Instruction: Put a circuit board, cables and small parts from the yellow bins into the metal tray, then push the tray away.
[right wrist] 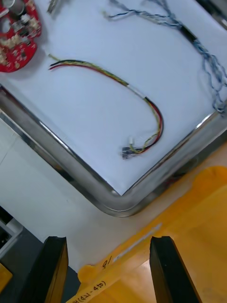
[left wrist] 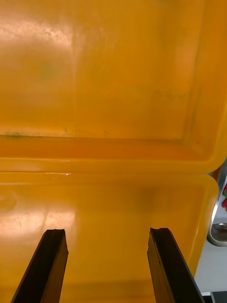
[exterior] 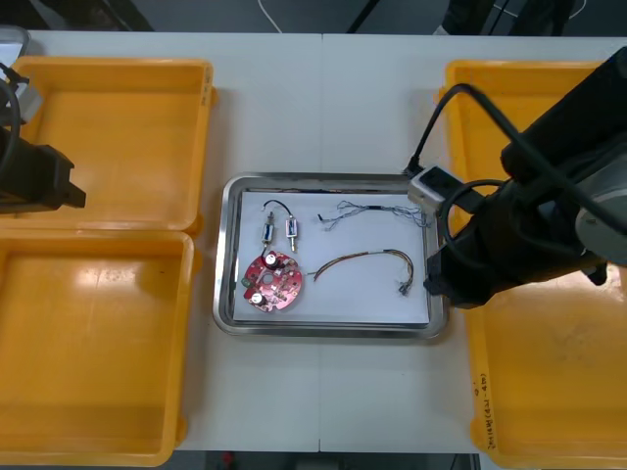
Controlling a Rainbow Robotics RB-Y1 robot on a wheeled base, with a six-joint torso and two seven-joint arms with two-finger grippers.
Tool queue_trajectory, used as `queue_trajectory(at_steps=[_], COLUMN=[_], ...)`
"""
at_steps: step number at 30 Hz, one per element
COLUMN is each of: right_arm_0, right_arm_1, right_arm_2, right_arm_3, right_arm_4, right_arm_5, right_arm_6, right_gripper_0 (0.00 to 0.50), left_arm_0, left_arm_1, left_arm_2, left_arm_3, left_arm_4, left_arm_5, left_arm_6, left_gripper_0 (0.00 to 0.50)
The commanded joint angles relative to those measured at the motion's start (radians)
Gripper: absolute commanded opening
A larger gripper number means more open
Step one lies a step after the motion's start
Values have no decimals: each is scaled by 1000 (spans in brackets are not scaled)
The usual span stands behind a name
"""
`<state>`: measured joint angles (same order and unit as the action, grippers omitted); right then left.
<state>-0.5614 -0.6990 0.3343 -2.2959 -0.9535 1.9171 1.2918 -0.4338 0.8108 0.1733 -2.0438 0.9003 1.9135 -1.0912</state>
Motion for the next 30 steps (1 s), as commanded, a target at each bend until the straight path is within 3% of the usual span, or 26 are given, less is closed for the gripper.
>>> queue_trajectory(at_steps=[1,7,15,22,30], right_arm_0=[-104,-189,-259,-288,-295], right_arm_1=[-30,-5,73,113,101], right_arm_2=[141,273,404,483,562], right_arm_3=[7,78,154,159,161], right_arm_4=[10,15,68,113,128], right_arm_5=[3,3,-3,-85,-199], right_arm_6=[-11,18,57,87,119], right_gripper_0=[500,500,500,500,500], left_arm_0=[52,90,142,167,194], left_arm_1=[51,64,68,70,73], left_arm_2=[43,63,98,107,115], left_arm_3=[-52,-82,-110,-125,-144], left_arm_4=[9,15,38,45,55], left_arm_5=[6,6,6,6,6], left_arm_6=[-52,-62,-78,-84,-90], left_gripper_0=[500,500,500,500,500])
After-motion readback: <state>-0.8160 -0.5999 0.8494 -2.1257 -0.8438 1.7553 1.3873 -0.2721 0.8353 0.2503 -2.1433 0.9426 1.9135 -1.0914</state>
